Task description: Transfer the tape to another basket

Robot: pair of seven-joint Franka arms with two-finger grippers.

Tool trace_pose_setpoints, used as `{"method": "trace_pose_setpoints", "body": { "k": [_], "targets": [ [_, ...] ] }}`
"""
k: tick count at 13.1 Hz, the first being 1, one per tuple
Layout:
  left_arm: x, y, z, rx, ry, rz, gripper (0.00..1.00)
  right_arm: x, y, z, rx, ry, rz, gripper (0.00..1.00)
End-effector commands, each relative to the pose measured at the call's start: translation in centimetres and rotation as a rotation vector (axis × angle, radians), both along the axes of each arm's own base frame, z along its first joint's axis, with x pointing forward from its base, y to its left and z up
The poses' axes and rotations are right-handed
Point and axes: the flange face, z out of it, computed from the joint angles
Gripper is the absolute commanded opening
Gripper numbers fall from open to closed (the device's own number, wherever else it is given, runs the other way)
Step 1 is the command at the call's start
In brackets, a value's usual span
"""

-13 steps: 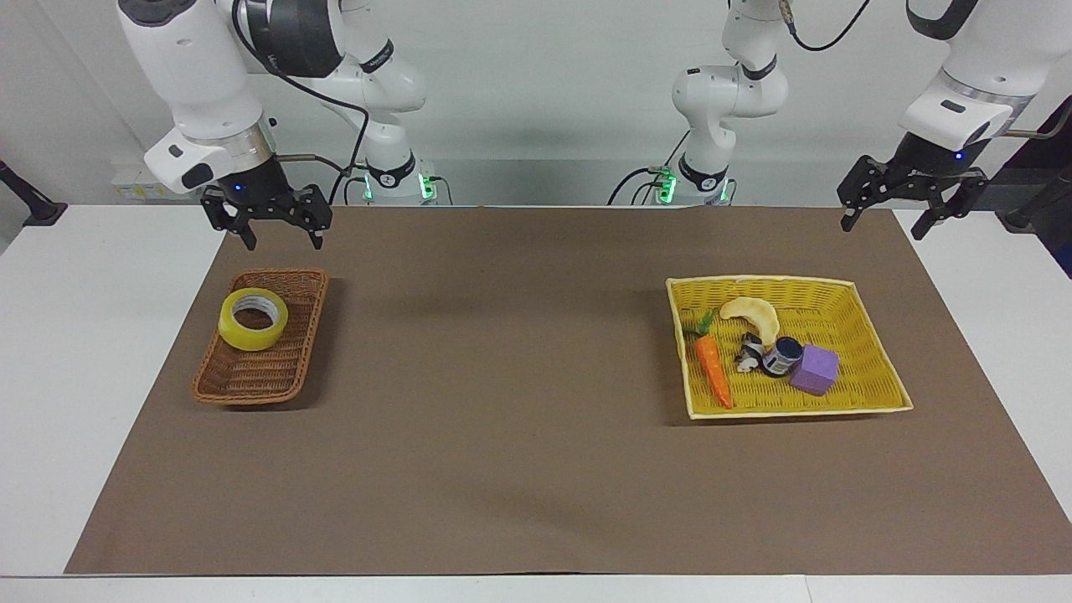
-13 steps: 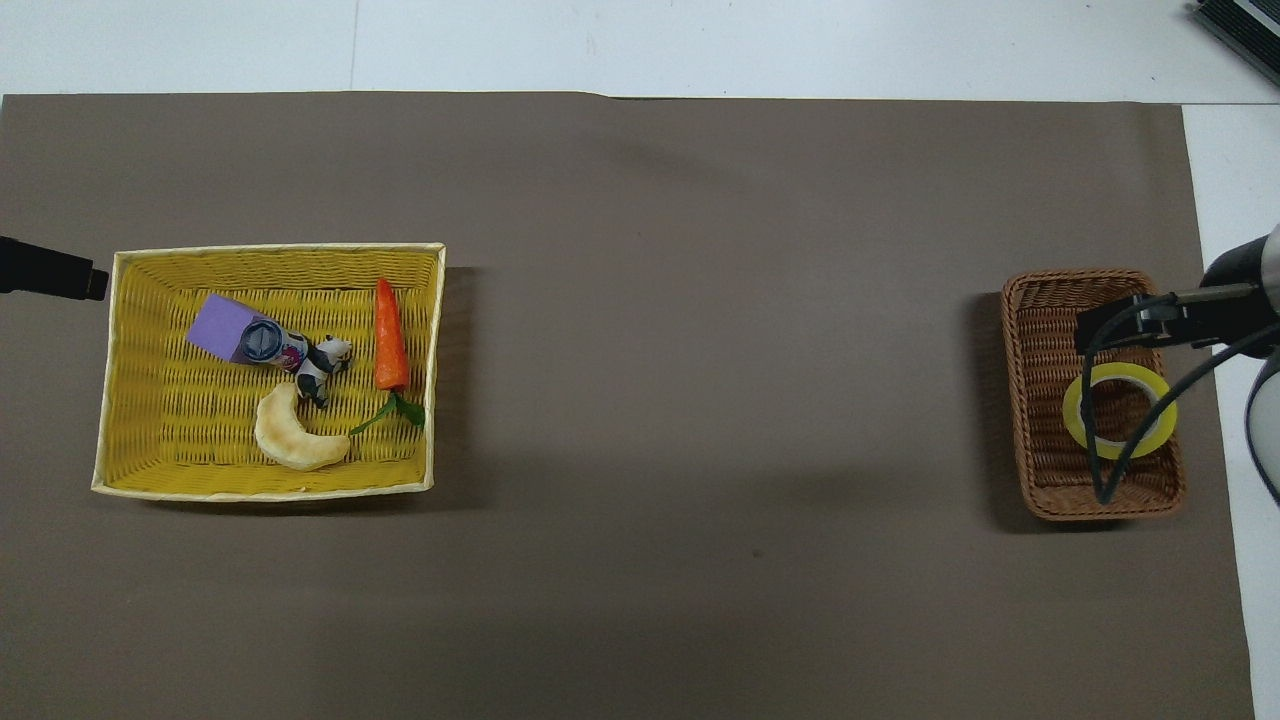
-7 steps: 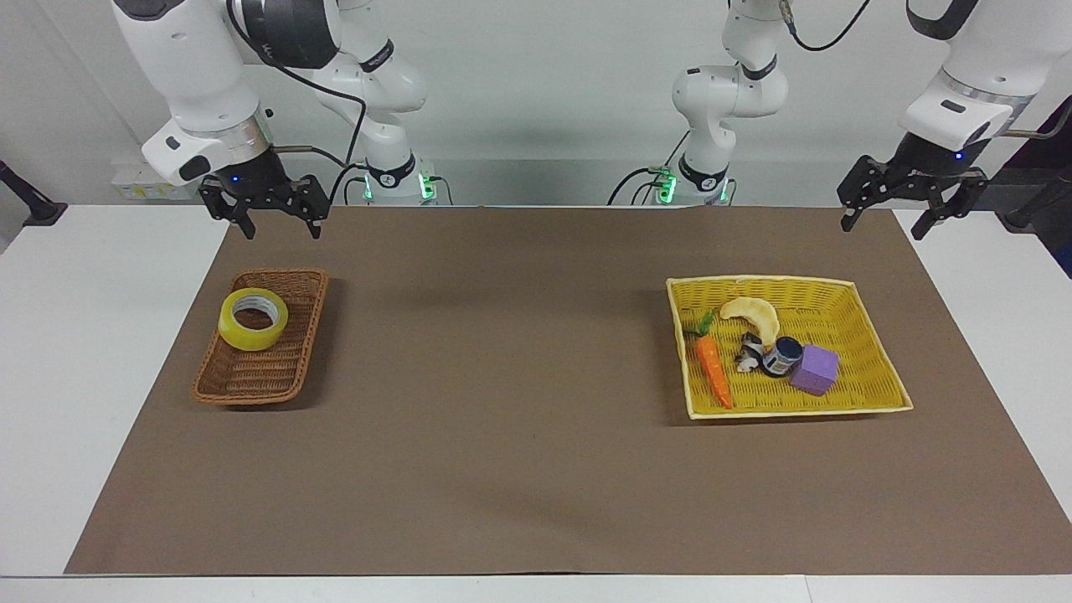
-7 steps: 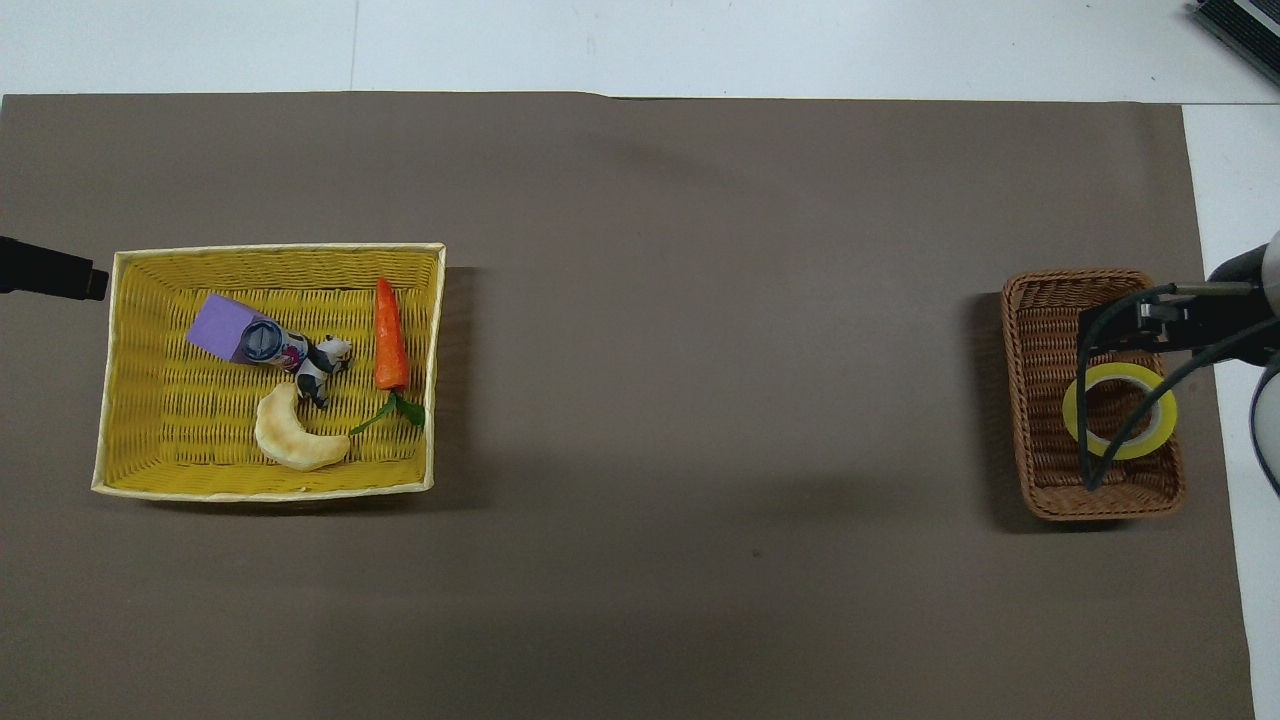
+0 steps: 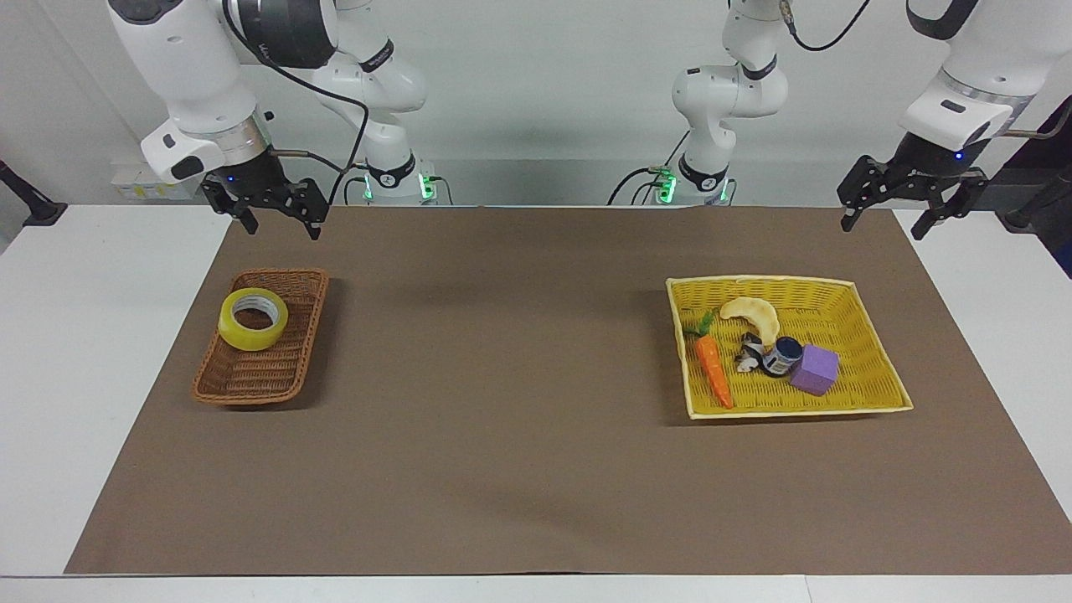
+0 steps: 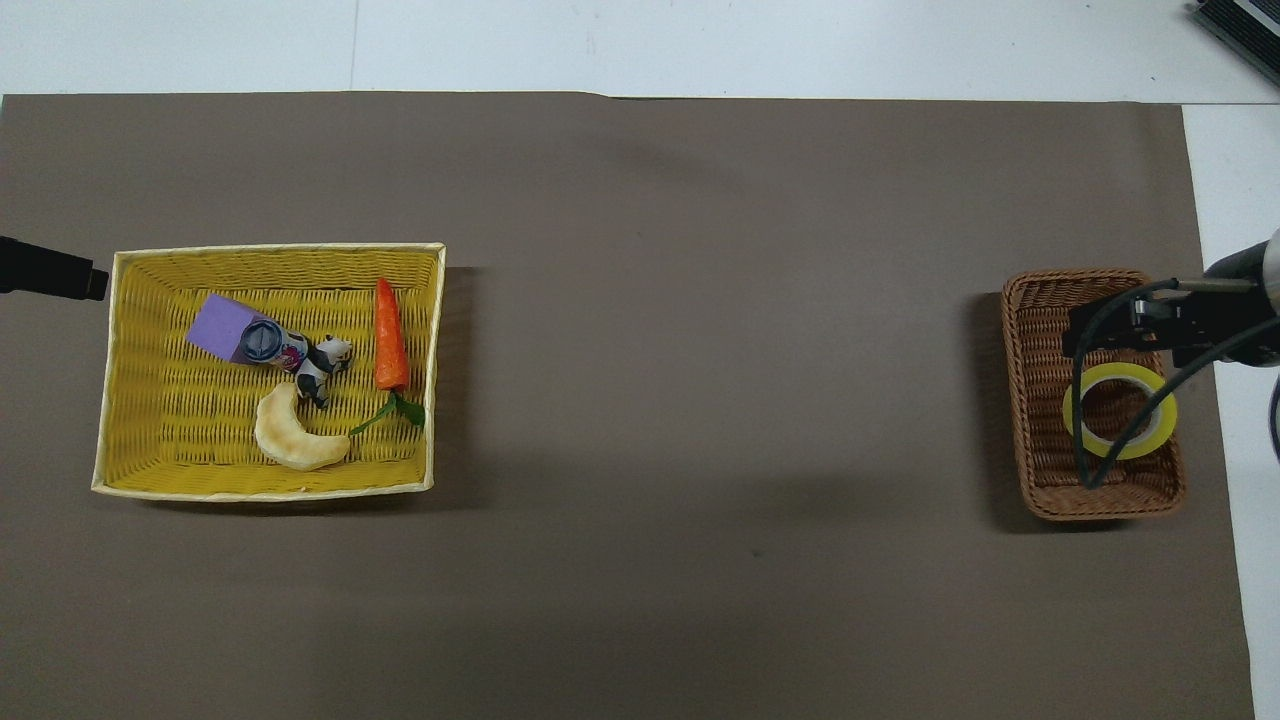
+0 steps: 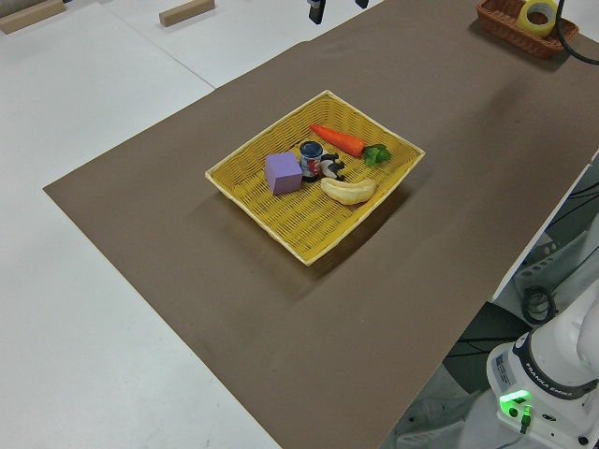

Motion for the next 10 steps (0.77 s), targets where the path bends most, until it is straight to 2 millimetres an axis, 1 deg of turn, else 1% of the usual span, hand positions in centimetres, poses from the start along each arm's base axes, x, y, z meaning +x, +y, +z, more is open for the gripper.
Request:
{"method": "trace_pose_setpoints", "body": {
  "k": [1,5,10],
  "targets": [
    [-0.49,0.19,0.57,0.013,0.001,0.006,1.0,0.0,-0.57,0.11,0.02,-0.004,-0.013,1.0],
    [-0.49,0.19,0.64,0.013,0.0,0.006,1.0,-0.08,-0.33,0.28,0.018,-0.008,0.004,1.0],
    [-0.42,0.36,0.63,0.013,-0.005,0.01,1.0,-0.13,-0.63,0.07,-0.009,0.006,0.009,1.0]
  ]
}}
